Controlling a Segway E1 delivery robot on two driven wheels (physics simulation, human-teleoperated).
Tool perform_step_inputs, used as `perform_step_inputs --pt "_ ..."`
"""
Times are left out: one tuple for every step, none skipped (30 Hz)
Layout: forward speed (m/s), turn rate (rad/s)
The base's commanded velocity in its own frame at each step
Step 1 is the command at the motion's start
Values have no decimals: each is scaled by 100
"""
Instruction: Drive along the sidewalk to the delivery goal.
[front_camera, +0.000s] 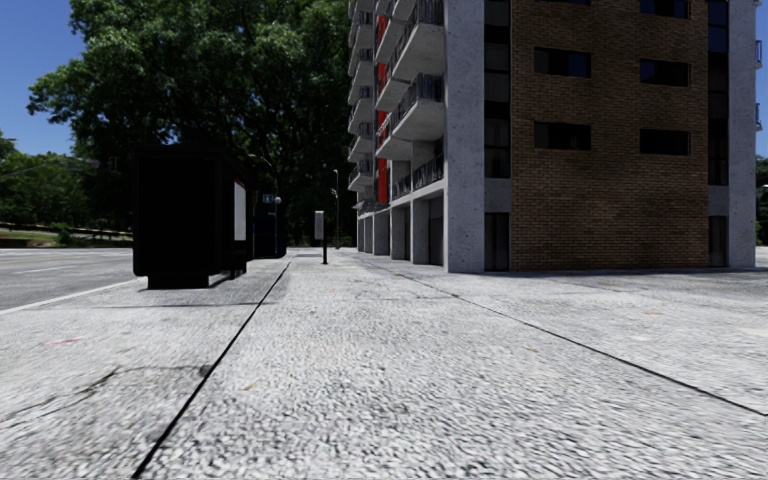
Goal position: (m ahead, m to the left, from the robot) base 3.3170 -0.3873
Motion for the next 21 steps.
perform_step_inputs --pt "200 -1" --pt "200 -1" --pt "200 -1" --pt "200 0" --pt "200 0" --pt "200 0" --pt "200 0" --pt "200 0" --pt "200 0" --pt "200 0" --pt "200 0" --pt "200 0" --pt "200 0" --pt "200 0" --pt "200 0" --pt "200 0" --pt "200 0" --pt "200 0" --pt "200 0" --pt "200 0" --pt "200 0"
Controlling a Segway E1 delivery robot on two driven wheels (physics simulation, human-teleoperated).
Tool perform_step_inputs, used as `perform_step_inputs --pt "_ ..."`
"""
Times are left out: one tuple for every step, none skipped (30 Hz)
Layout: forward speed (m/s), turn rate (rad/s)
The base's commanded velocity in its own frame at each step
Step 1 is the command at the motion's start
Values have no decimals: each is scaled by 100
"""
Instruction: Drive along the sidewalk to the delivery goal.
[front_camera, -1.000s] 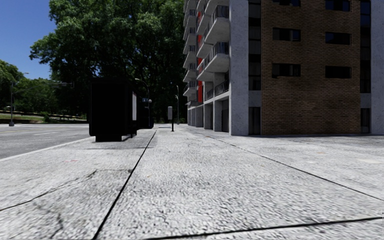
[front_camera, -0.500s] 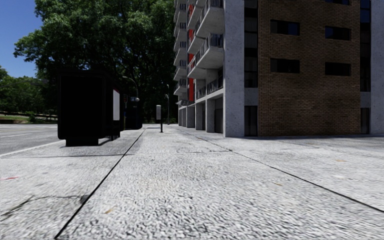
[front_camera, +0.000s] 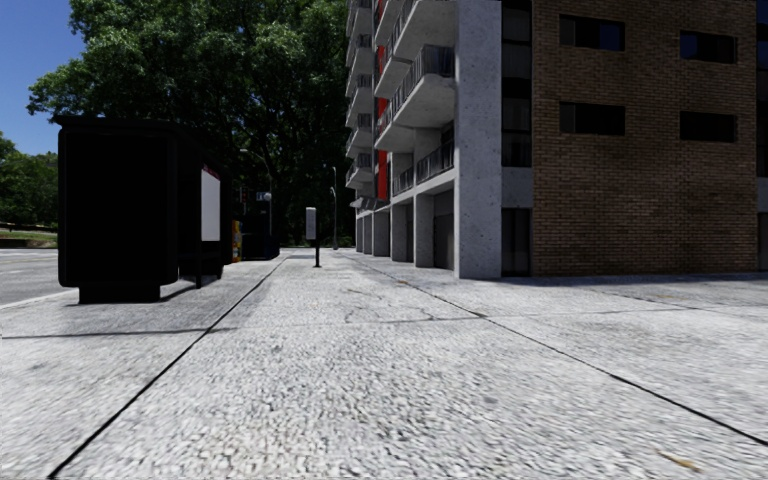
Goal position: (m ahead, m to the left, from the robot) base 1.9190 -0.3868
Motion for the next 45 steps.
perform_step_inputs --pt "200 0" --pt "200 0" --pt "200 0" --pt "200 0" --pt "200 0" --pt "200 0" --pt "200 0" --pt "200 0" --pt "200 0" --pt "200 0" --pt "200 0" --pt "200 0" --pt "200 0" --pt "200 0" --pt "200 0" --pt "200 0" --pt "200 0" --pt "200 0" --pt "200 0" --pt "200 0" --pt "200 0" --pt "200 0" --pt "200 0" --pt "200 0" --pt "200 0" --pt "200 0" --pt "200 0" --pt "200 0" --pt "200 0" --pt "200 0" --pt "200 0" --pt "200 0" --pt "200 0" --pt "190 0" --pt "109 0" --pt "81 0" --pt "81 0" --pt "48 0" --pt "0 0" --pt "0 0" --pt "0 0" --pt "0 0" --pt "0 0" --pt "0 0" --pt "0 0"
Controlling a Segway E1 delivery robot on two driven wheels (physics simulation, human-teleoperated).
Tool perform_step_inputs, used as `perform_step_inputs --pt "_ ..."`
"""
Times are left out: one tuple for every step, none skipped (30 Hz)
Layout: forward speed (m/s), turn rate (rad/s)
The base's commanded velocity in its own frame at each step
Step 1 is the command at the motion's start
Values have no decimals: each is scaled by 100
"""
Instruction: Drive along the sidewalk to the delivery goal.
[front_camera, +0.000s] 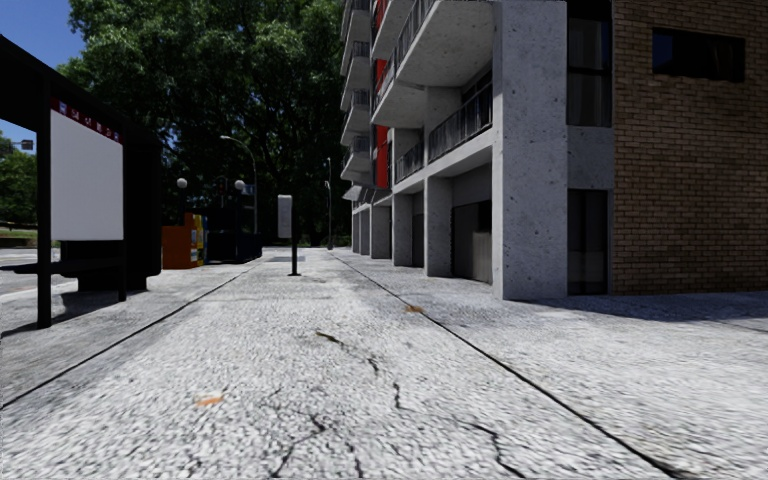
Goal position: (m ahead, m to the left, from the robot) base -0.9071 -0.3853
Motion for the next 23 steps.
perform_step_inputs --pt "0 0" --pt "0 0" --pt "0 0" --pt "0 0" --pt "0 0" --pt "0 0" --pt "0 0" --pt "0 0" --pt "0 0" --pt "0 0" --pt "0 0" --pt "0 0" --pt "0 0" --pt "0 0" --pt "0 0" --pt "0 0" --pt "0 0" --pt "0 0" --pt "0 0" --pt "0 0" --pt "0 0" --pt "0 0" --pt "0 0"
